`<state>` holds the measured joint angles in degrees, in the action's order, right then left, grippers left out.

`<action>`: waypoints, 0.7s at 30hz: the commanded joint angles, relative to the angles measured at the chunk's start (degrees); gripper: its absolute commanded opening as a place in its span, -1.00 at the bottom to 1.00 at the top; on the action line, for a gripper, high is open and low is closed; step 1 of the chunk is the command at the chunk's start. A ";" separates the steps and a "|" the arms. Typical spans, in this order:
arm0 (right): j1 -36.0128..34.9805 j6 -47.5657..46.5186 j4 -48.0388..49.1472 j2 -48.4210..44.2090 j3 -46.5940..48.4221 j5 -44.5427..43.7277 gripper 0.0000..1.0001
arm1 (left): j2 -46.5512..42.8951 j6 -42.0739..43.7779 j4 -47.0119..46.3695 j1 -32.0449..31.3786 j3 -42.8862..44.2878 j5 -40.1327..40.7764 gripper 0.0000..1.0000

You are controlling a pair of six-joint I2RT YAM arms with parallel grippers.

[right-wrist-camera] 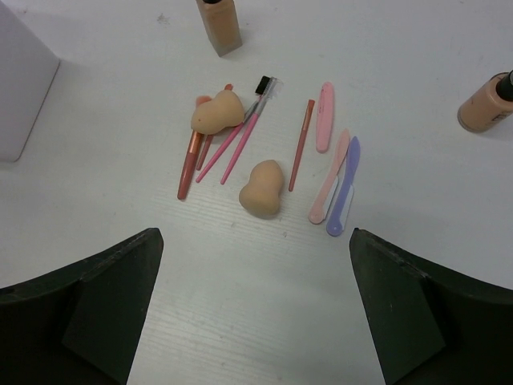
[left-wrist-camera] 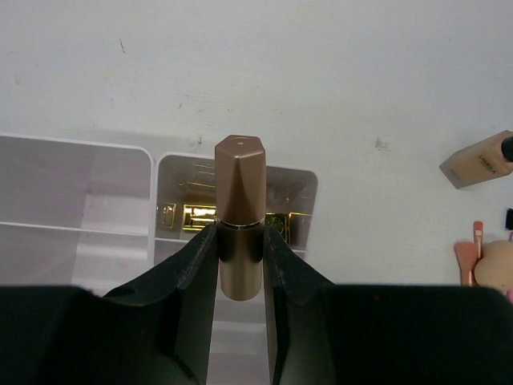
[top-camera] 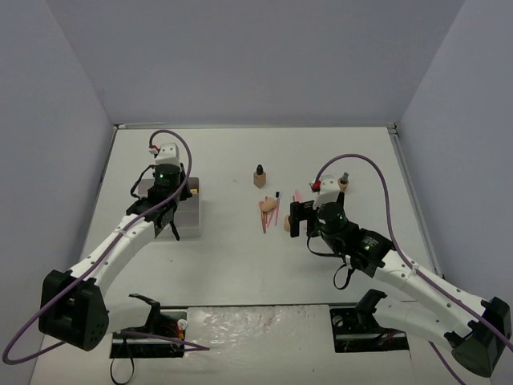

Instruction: Organize the makeup

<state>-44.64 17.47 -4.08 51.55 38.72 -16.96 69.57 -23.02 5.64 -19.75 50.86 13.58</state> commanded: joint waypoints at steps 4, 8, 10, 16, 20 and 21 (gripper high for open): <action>0.32 -0.45 2.93 -1.09 1.58 0.59 1.00 | -1.27 5.73 -26.77 2.88 -4.93 -1.00 -0.99; 0.32 -0.45 3.02 -1.39 1.42 0.59 1.00 | -0.15 6.75 -31.56 3.23 -7.37 -1.34 -0.93; 0.35 -0.49 3.02 -1.24 1.51 0.74 1.00 | 0.99 6.93 -33.14 3.43 -8.01 -1.55 -0.92; 0.32 -0.60 3.02 -0.95 1.65 0.70 1.00 | 2.87 6.14 -37.07 3.57 -10.31 -1.95 -0.86; 0.34 -0.51 3.02 -1.10 1.27 0.62 1.00 | 3.55 5.70 -38.51 3.66 -11.39 -1.20 -0.76; 0.35 -0.47 3.02 -1.14 1.23 0.62 1.00 | 3.42 5.61 -38.64 3.66 -11.79 -1.11 -0.72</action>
<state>-44.65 17.47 -4.08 50.83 38.72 -16.03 73.95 -17.17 -25.07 -16.69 38.35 12.07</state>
